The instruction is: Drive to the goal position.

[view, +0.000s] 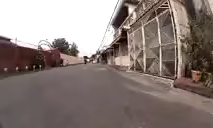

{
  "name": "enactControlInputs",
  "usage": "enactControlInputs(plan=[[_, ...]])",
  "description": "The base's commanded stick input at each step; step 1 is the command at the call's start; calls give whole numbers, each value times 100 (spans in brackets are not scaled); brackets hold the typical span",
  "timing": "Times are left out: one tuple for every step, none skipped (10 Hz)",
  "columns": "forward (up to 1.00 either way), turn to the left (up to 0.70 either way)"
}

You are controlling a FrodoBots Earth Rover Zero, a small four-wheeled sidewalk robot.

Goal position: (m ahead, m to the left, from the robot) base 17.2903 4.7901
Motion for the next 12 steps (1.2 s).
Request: enactControlInputs(plan=[[100, 0], [100, 0], [100, 0], [100, 0], [100, 0], [100, 0], [100, 1], [100, 40], [100, 40], [100, 13], [100, 0], [100, 0]])
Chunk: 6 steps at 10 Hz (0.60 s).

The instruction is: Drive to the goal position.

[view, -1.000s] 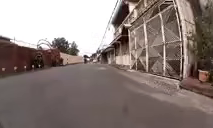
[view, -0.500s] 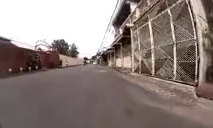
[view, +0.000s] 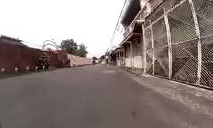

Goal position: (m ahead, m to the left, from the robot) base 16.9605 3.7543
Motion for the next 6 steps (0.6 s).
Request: enactControlInputs(plan=[[100, 0], [100, 0], [100, 0], [100, 0], [100, 0], [100, 0]])
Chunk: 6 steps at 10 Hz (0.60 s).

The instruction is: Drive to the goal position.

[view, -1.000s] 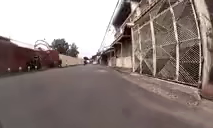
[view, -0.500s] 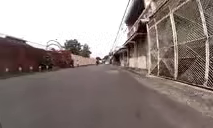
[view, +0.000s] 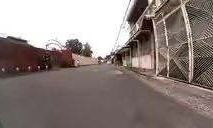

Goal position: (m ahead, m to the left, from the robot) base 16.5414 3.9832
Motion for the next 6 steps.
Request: enactControlInputs(plan=[[100, 0], [100, 0], [100, 0], [100, 0], [100, 0], [100, 0]])
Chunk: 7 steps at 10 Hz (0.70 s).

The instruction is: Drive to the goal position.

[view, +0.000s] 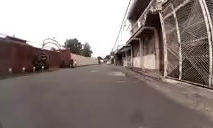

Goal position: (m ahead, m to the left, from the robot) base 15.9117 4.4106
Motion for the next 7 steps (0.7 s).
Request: enactControlInputs(plan=[[100, 0], [100, 0], [100, 0], [100, 0], [100, 0], [100, 0], [100, 0]])
